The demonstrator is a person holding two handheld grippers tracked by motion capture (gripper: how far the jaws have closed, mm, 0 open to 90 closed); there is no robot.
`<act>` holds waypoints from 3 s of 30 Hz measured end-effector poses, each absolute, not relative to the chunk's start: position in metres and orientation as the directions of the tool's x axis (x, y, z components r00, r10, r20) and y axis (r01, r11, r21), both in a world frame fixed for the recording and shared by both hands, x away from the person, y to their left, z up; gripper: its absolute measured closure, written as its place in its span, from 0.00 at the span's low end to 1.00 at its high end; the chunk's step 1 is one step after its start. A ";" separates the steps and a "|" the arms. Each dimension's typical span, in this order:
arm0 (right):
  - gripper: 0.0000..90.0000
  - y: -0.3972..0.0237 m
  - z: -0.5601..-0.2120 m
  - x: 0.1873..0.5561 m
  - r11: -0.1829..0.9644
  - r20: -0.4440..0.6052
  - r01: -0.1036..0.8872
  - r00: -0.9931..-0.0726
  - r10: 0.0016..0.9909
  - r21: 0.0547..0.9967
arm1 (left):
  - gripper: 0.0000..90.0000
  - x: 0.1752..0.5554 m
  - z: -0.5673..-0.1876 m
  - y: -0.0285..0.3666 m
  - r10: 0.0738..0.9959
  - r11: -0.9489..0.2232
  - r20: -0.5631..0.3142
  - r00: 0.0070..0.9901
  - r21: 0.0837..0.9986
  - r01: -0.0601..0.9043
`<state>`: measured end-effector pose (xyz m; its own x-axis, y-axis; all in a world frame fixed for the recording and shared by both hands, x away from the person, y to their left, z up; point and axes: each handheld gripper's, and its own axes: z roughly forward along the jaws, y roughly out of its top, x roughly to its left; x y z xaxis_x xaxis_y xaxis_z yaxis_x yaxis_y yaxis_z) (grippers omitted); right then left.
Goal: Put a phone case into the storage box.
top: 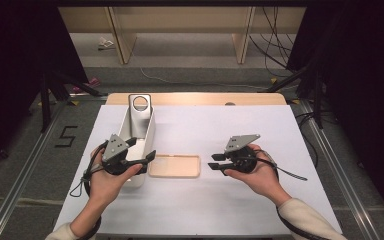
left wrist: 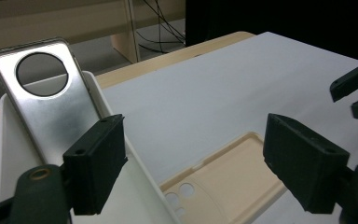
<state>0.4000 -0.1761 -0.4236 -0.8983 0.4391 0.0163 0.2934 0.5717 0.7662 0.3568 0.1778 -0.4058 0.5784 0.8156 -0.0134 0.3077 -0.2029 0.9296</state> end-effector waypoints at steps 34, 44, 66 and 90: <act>0.37 -0.271 -0.413 0.359 0.395 0.062 0.369 -0.792 0.607 0.841 | 1.00 0.461 -0.453 0.027 0.830 -0.310 -0.102 0.549 0.734 0.605; 0.31 -0.274 -0.415 0.355 0.387 0.065 0.373 -0.786 0.615 0.843 | 1.00 0.470 -0.472 0.017 0.845 -0.322 -0.100 0.525 0.689 0.649; 0.30 -0.275 -0.416 0.355 0.393 0.064 0.376 -0.786 0.615 0.840 | 1.00 0.443 -0.483 0.019 0.797 -0.398 -0.130 0.590 0.622 0.674; 0.30 -0.273 -0.416 0.355 0.399 0.062 0.374 -0.789 0.611 0.837 | 0.99 0.376 -0.479 0.029 0.698 -0.519 -0.131 0.704 0.586 0.623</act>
<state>0.3546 -0.2727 -0.4162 -0.7893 0.6109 0.0619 0.3742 0.3987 0.8373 0.3759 0.0291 -0.4795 0.7043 0.6978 -0.1308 0.6228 -0.5188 0.5857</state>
